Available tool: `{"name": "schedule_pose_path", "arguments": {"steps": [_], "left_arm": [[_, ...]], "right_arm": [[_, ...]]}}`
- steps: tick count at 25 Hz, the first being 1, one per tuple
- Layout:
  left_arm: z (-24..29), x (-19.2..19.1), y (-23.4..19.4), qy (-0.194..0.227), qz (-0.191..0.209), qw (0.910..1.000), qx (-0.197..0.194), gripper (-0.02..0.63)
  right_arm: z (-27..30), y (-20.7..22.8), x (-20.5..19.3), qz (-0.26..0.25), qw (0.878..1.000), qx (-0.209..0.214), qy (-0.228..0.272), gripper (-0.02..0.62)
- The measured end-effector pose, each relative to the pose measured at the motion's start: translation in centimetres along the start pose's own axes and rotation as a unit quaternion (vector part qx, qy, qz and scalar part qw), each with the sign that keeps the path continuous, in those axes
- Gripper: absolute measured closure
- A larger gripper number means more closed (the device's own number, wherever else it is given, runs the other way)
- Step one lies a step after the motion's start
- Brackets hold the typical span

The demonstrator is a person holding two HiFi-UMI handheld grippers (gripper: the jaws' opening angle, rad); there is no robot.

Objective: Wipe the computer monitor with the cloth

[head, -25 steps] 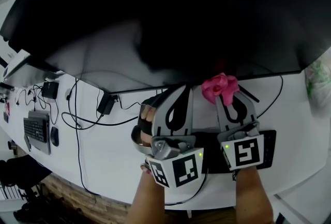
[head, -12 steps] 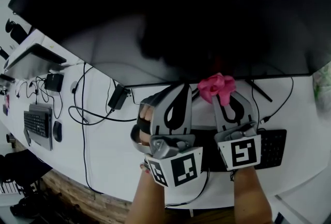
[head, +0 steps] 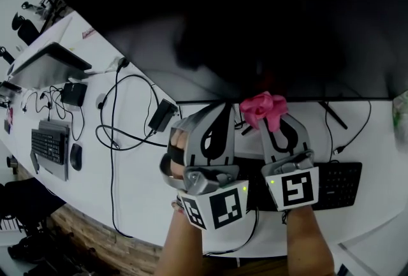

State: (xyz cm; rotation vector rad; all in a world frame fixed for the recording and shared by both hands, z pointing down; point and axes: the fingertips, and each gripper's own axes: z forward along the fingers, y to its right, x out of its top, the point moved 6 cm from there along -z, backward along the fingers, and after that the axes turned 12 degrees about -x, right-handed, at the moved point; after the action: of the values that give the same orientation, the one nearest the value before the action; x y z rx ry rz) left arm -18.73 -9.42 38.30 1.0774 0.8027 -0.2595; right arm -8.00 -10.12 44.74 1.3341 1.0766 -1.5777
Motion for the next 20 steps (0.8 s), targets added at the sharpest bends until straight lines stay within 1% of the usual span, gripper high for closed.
{"name": "schedule_pose_path", "arguments": {"steps": [4,9,20], "left_arm": [[-0.9,-0.9,-0.9,-0.005,-0.003,1.0,0.006,0.603],[-2.2,-2.5,-1.9,-0.015,-0.004,0.9998,0.016,0.603],[-5.1,-5.5,-4.7,-0.038,-0.001,0.9986,0.038,0.604]], "right_arm": [[0.6,-1.9,0.4,-0.014,1.0,0.023,0.001,0.532],[1.4,-4.0,0.6,-0.012,0.999,0.033,0.004,0.532],[3.3,-8.9,1.1,-0.018,0.997,0.07,0.005,0.532]]}}
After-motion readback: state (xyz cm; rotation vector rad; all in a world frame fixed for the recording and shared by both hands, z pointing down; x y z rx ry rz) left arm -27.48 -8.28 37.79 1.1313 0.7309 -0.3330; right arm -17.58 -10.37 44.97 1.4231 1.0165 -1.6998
